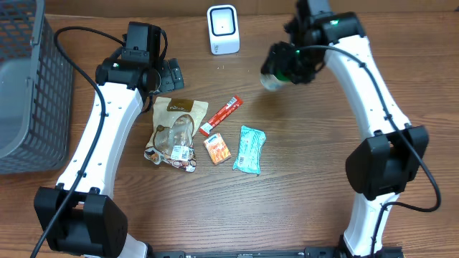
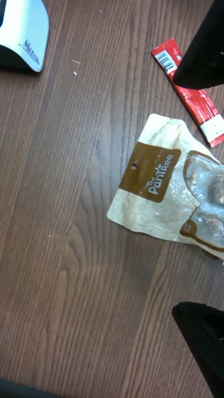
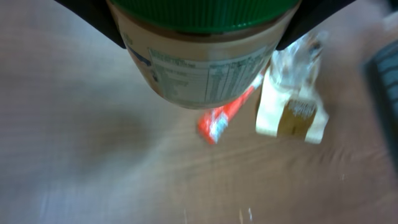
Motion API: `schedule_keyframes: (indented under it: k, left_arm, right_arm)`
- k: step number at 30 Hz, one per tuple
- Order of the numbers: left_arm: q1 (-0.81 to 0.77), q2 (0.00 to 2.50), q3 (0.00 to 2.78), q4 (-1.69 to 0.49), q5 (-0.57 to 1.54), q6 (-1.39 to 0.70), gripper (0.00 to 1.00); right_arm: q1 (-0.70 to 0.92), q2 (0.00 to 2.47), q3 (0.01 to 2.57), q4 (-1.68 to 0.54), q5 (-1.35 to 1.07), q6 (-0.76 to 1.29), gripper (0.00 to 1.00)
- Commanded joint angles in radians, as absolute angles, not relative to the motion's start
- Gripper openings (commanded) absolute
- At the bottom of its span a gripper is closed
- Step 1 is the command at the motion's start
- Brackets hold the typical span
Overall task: Scan the item barcode
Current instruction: 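Raise the jar and swing it toward the white scanner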
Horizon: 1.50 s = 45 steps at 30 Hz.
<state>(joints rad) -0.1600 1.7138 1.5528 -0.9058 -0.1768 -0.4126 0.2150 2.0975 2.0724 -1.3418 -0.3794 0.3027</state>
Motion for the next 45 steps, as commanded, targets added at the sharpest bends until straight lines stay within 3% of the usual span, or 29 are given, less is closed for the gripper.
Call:
schedule_keyframes:
  k: [1,14,26,45]
  left_arm:
    - [-0.162,1.713,1.566,-0.905,-0.183,-0.419,1.0]
    - [-0.162,1.713,1.566,-0.905,-0.183,-0.419,1.0]
    - [-0.162,1.713,1.566,-0.905,-0.183,-0.419,1.0]
    - [-0.162,1.713,1.566,-0.905,-0.183,-0.419,1.0]
  right_arm:
    - [0.176,2.04,2.088,-1.445,-0.583,0.317,0.04]
    - [0.168,2.04,2.088,-1.694,-0.756,0.317,0.04]
    - [0.168,2.04,2.088,-1.694,-1.017,0.318,0.04]
    - [0.168,2.04,2.088,-1.694,-1.082,0.397,0.04]
